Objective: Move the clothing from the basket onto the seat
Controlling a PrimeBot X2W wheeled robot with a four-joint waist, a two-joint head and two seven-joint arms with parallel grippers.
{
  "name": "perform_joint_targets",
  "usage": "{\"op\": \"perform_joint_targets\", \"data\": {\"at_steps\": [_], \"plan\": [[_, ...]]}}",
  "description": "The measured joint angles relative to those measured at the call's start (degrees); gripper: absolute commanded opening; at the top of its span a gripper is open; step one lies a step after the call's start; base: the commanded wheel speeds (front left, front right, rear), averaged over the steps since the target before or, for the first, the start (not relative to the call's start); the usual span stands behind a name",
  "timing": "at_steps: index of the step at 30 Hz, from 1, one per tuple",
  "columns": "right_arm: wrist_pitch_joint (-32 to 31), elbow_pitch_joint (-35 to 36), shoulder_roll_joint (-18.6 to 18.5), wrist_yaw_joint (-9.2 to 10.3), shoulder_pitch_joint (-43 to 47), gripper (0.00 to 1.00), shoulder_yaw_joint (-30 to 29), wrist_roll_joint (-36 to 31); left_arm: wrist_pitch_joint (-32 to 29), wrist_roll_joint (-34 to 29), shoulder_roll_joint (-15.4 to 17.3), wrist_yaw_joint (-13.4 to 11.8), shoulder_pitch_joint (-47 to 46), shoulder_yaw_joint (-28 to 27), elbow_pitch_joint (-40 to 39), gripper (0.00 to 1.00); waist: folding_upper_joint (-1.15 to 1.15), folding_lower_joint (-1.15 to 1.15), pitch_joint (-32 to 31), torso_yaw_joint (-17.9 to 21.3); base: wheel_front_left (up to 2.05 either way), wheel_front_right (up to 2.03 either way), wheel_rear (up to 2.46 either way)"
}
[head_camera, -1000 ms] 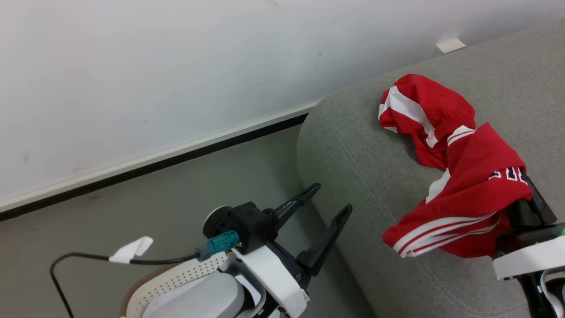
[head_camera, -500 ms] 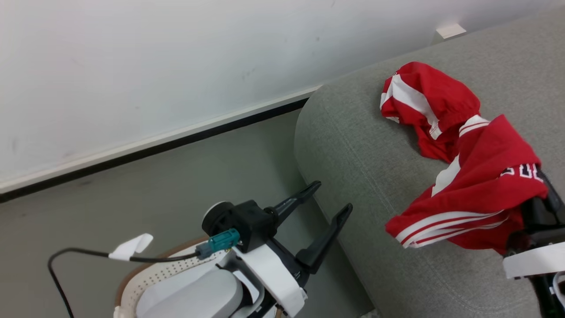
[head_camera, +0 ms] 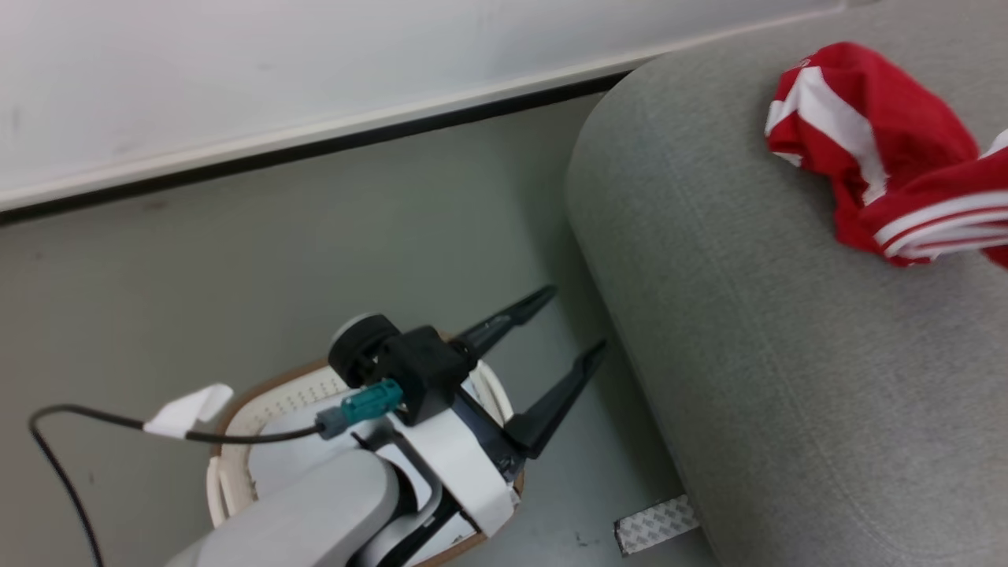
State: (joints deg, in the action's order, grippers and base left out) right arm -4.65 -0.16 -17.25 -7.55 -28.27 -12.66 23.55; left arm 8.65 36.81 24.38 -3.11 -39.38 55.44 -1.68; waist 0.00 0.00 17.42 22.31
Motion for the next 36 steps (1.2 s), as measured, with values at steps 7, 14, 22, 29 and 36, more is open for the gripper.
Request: {"op": "perform_joint_targets", "data": {"at_steps": [7, 14, 22, 29, 36], "plan": [[-3.1, -5.6, -6.2, 0.0, -9.5, 0.0, -5.2, -2.4, -0.9, -0.4, 3.4, 0.1, -1.6, -1.4, -3.0, 1.0, 0.0, 0.0, 6.8, -3.2, 0.0, 0.0, 0.0], [-4.3, -10.8, -10.2, 0.0, -17.7, 0.0, -9.0, -4.7, -0.7, -0.4, 6.5, -0.3, -2.5, -3.3, -5.9, 1.0, 0.0, -0.01, 14.2, -6.1, 0.0, 0.0, 0.0], [-6.0, -14.4, -12.6, 0.0, -20.2, 0.0, -11.7, -8.0, 0.5, -1.0, 8.6, 0.1, -4.2, -4.9, -7.8, 1.0, 0.0, -0.01, 21.9, -8.3, 0.0, 0.0, 0.0], [-11.1, -20.9, -10.7, 0.0, -18.3, 0.0, -12.4, -10.0, 0.5, -1.5, 8.8, 0.3, -5.4, -5.0, -8.0, 1.0, 0.0, -0.01, 25.4, -9.1, 0.0, 0.0, 0.0], [-17.1, -24.5, -12.0, 0.0, -17.0, 0.36, -8.9, -8.3, 1.0, -1.4, 8.8, 0.5, -5.5, -5.0, -7.2, 1.0, 0.0, -0.01, 25.7, -9.8, 0.0, 0.0, 0.0]]}}
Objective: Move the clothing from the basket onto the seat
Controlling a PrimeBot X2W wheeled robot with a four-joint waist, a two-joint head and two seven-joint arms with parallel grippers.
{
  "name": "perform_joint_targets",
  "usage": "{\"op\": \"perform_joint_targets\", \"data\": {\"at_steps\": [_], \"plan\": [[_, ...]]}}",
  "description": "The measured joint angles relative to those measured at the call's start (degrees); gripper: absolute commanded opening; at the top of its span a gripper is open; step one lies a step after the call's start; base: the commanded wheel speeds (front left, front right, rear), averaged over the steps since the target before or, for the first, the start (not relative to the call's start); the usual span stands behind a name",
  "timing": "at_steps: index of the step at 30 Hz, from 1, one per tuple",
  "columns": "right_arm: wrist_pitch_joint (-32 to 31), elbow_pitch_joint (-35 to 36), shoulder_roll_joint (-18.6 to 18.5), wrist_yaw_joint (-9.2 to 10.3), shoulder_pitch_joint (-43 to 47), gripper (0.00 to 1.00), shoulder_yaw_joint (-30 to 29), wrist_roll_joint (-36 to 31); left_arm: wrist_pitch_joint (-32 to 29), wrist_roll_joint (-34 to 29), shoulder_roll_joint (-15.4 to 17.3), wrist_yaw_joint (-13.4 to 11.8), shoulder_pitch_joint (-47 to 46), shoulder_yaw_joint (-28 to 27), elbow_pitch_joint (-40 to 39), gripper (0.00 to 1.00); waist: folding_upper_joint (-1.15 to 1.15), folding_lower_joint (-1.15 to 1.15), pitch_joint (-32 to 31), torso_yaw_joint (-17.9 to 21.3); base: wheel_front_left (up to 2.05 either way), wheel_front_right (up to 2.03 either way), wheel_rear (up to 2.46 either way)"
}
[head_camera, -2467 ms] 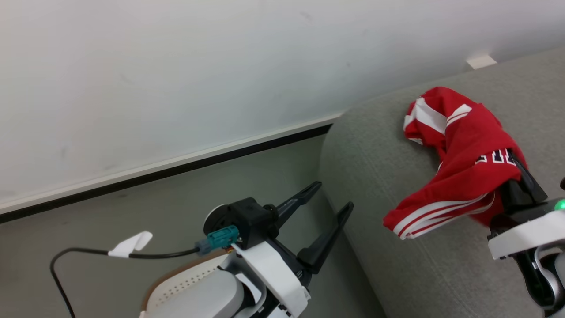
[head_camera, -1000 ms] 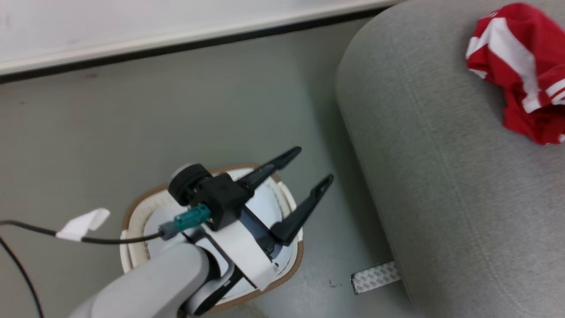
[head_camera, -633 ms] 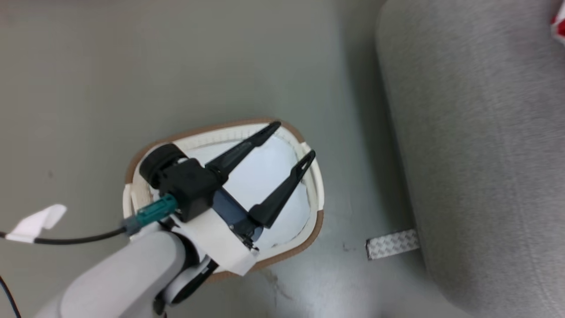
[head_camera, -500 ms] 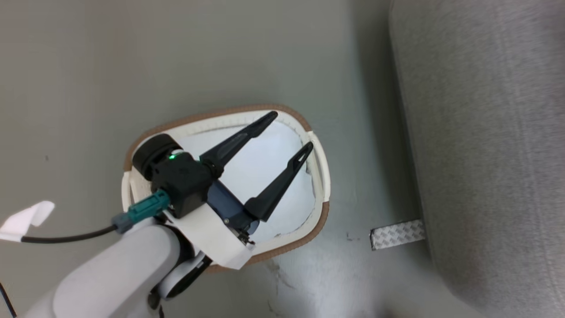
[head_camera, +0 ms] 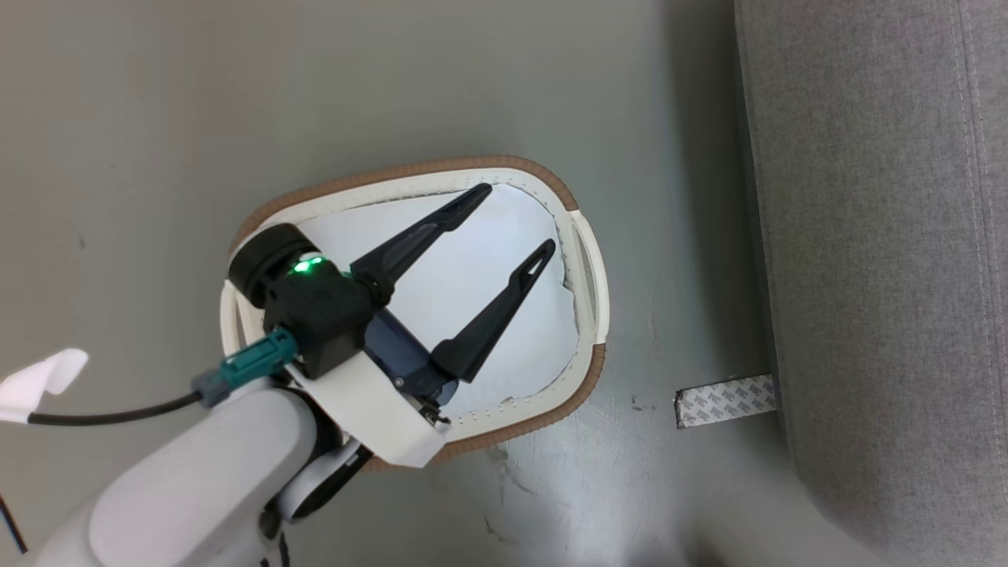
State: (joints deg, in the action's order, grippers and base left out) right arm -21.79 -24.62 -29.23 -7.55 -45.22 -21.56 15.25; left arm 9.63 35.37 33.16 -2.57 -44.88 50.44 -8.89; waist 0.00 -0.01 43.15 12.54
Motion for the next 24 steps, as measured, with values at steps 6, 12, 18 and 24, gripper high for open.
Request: {"op": "perform_joint_targets", "data": {"at_steps": [6, 12, 18, 24], "plan": [[0.9, -0.8, -2.0, 0.0, 0.1, 1.0, 4.3, 2.3, 0.5, 0.0, 0.0, -0.3, -0.3, -0.1, 0.9, 1.0, 0.0, 0.0, -1.4, 0.2, 0.0, 0.0, 0.0], [1.6, -3.0, -4.1, 0.0, 0.1, 1.0, 10.2, 4.8, 1.6, 1.0, -1.0, -0.9, 0.6, -0.3, 2.7, 1.0, 0.0, 0.0, -5.0, 0.6, 0.0, 0.0, 0.0], [-0.1, -4.7, -6.5, 0.0, 3.4, 1.0, 16.7, 9.7, 3.1, 2.9, -2.0, -2.2, 3.7, -1.6, 5.3, 1.0, 0.0, 0.01, -11.2, 1.2, 0.0, 0.0, 0.0], [-0.6, -2.2, -10.4, 0.0, 8.9, 1.0, 22.9, 15.2, 4.5, 5.4, -2.8, -3.9, 7.9, -3.6, 7.4, 1.0, 0.0, 0.01, -18.7, 1.7, 0.0, 0.0, 0.0]]}}
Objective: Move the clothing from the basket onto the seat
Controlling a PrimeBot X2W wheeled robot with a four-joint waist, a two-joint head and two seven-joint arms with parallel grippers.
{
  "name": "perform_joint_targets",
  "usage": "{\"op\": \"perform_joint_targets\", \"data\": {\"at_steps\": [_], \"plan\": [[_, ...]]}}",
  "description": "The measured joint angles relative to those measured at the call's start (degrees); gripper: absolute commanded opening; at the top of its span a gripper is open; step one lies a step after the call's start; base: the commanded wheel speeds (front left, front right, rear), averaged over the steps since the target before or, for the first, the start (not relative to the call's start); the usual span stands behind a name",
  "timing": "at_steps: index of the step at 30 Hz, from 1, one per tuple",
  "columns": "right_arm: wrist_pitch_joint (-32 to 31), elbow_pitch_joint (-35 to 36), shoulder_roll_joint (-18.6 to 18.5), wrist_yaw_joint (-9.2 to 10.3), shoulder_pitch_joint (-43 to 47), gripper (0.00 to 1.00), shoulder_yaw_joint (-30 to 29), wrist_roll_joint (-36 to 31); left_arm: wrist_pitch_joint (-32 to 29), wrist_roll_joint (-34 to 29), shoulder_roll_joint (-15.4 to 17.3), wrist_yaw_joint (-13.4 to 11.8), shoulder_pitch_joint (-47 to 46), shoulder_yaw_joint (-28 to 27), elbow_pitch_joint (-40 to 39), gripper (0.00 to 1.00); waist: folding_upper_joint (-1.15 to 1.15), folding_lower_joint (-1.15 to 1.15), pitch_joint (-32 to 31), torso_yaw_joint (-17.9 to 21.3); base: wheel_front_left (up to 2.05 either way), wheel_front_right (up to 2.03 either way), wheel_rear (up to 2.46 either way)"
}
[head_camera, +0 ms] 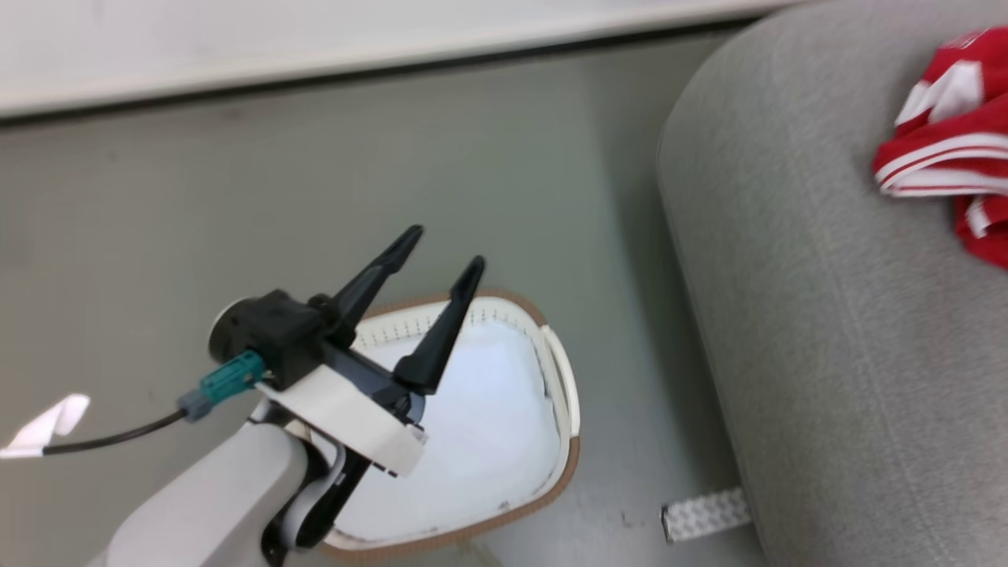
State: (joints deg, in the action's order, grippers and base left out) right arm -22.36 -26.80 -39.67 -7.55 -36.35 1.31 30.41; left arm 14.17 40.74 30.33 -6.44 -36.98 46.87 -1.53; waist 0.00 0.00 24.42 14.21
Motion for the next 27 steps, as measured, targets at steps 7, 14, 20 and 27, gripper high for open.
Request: {"op": "perform_joint_targets", "data": {"at_steps": [7, 14, 20, 27], "plan": [[2.2, 6.5, -1.8, 0.0, 3.2, 1.0, 2.9, 3.2, 0.6, 1.5, -0.1, -2.3, 4.3, -4.4, 1.3, 1.0, 0.0, 0.01, -8.9, 0.0, 0.0, 0.0, 0.0], [2.3, 15.9, 0.9, 0.0, 4.2, 1.0, 1.2, 3.0, 0.9, 2.2, 0.2, -5.5, 8.5, -10.9, 1.4, 1.0, 0.0, 0.02, -15.4, -1.4, 0.0, 0.0, 0.0], [2.2, 22.9, 8.8, 0.0, 8.0, 1.0, -1.6, -0.9, 1.0, 1.8, -0.7, -7.6, 13.3, -15.9, 1.1, 1.0, 0.0, 0.02, -18.3, -3.8, 0.0, 0.0, 0.0], [4.4, 31.1, 16.7, 0.0, 16.4, 1.0, -4.2, -3.7, 1.0, 0.3, -2.5, -7.7, 19.1, -20.1, 0.8, 1.0, 0.0, 0.01, -21.1, -6.7, 0.0, 0.0, 0.0]]}}
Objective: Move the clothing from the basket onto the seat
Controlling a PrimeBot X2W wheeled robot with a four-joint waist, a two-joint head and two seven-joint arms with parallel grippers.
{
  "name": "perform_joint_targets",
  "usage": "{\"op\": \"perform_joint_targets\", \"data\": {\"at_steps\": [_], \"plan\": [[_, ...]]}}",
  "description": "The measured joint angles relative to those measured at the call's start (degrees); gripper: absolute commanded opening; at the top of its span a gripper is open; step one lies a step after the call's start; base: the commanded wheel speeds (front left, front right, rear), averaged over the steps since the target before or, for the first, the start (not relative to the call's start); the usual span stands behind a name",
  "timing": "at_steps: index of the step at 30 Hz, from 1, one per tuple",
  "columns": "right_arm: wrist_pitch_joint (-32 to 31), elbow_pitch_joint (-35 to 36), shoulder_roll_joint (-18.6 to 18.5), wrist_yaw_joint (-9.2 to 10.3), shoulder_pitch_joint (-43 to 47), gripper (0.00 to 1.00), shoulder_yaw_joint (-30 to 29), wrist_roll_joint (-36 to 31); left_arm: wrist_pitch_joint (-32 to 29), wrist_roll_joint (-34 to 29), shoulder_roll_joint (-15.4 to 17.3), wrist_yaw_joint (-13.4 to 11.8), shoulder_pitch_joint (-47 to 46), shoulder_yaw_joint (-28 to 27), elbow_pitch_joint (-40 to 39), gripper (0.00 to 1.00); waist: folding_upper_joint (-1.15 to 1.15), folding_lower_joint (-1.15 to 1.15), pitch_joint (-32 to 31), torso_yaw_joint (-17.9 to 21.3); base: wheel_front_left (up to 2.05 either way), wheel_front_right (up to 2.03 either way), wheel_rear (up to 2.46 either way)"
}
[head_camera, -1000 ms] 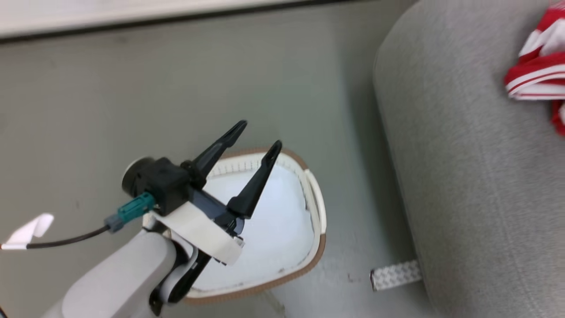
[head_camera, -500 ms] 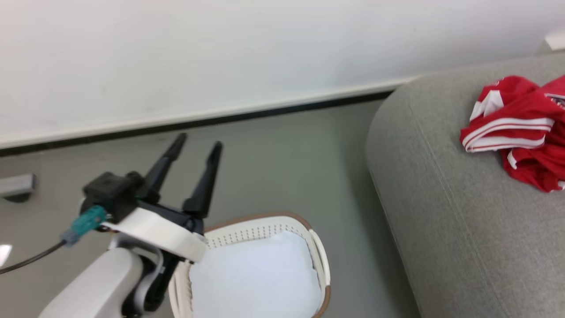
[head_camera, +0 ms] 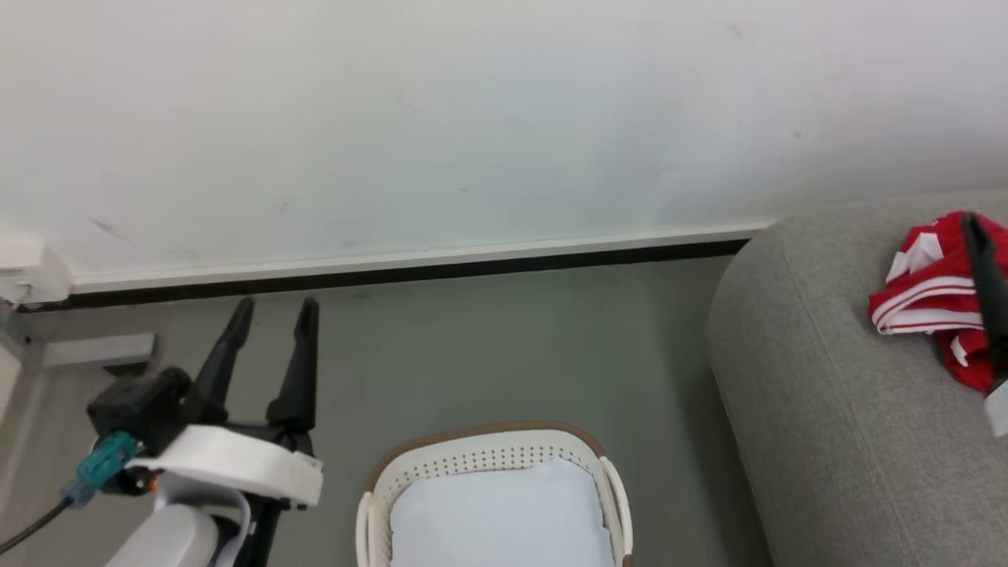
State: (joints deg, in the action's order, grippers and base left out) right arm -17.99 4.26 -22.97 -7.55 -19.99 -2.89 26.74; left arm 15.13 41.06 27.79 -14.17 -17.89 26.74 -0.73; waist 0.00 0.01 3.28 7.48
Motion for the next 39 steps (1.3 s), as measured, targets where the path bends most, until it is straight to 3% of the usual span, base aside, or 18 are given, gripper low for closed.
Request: {"op": "perform_joint_targets", "data": {"at_steps": [8, 16, 21, 27, 39], "plan": [[6.6, 4.6, 9.2, 0.0, 9.2, 1.0, 0.8, -2.8, 0.0, -1.5, -1.6, 0.5, 7.3, -5.1, 0.7, 1.0, 0.0, 0.0, -2.7, -3.1, 0.0, 0.0, 0.0], [15.8, 3.1, 14.5, 0.0, 16.9, 1.0, 2.9, -4.6, 0.0, -4.8, -5.4, 2.6, 12.7, -8.9, 1.0, 1.0, 0.0, -0.01, -3.5, -5.9, 0.0, 0.0, 0.0], [22.4, 0.6, 16.0, 0.0, 19.5, 1.0, 6.2, -3.9, 0.0, -8.4, -7.9, 4.3, 15.3, -10.7, 1.7, 1.0, 0.0, -0.01, -3.7, -7.0, 0.0, 0.0, 0.0], [28.0, -6.0, 16.8, 0.0, 21.5, 1.0, 9.5, -2.4, 0.0, -12.9, -10.8, 8.2, 16.7, -13.4, 4.8, 1.0, 0.0, -0.02, -3.5, -7.9, 0.0, 0.0, 0.0], [32.2, -15.1, 17.3, 0.0, 18.7, 1.0, 13.7, -2.0, 0.0, -19.5, -16.8, 14.8, 17.2, -19.1, 9.8, 1.0, 0.0, -0.02, -4.0, -8.0, 0.0, 0.0, 0.0]]}}
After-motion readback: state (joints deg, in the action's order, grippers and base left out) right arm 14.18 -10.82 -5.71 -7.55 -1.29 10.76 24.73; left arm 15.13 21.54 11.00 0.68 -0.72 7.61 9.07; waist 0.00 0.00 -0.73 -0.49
